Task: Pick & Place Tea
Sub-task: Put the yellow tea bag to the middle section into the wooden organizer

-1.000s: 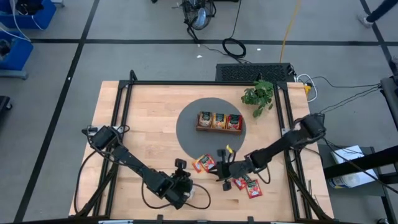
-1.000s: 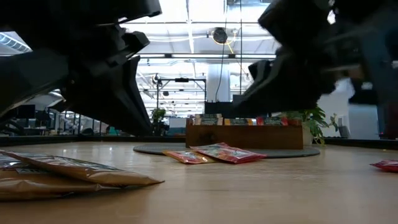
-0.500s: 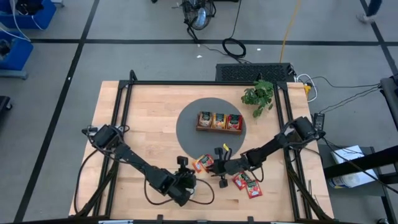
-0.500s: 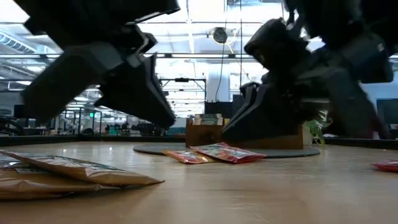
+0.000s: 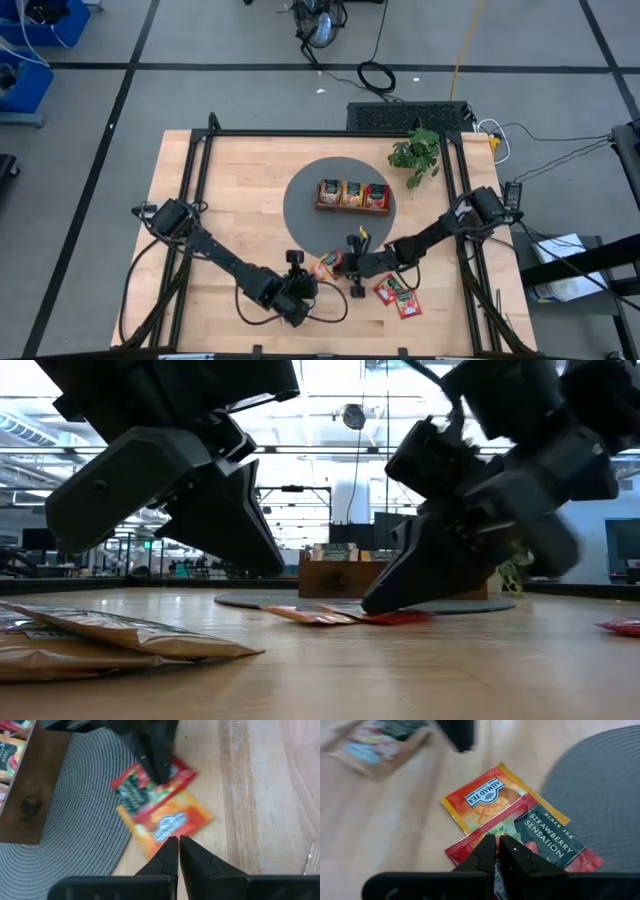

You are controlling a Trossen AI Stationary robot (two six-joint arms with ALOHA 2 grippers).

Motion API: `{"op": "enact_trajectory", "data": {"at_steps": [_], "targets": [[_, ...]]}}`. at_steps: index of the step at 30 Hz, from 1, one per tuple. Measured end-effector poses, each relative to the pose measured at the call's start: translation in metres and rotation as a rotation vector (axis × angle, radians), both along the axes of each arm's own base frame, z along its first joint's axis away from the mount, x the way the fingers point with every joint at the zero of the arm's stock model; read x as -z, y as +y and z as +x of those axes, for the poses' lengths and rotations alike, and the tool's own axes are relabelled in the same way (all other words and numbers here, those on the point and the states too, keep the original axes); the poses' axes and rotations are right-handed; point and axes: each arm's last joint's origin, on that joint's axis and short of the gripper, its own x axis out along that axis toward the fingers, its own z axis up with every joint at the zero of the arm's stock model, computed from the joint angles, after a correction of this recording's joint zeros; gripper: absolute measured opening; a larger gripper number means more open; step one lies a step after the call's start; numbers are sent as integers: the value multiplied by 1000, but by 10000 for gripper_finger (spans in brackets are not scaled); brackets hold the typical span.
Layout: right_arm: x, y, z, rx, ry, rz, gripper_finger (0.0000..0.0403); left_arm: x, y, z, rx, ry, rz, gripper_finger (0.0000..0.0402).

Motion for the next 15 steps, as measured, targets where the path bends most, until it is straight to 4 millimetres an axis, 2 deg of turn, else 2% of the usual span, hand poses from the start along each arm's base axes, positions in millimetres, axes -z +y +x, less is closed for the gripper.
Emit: {"op": "enact_trajectory", "data": {"at_steps": [9, 15], "targets": [[-3, 18, -9, -62, 16, 25, 15, 0, -1, -1, 12, 10, -15, 21], [-19, 23, -17, -91, 40, 15, 15, 0, -3, 1, 31, 14, -56, 21]]}}
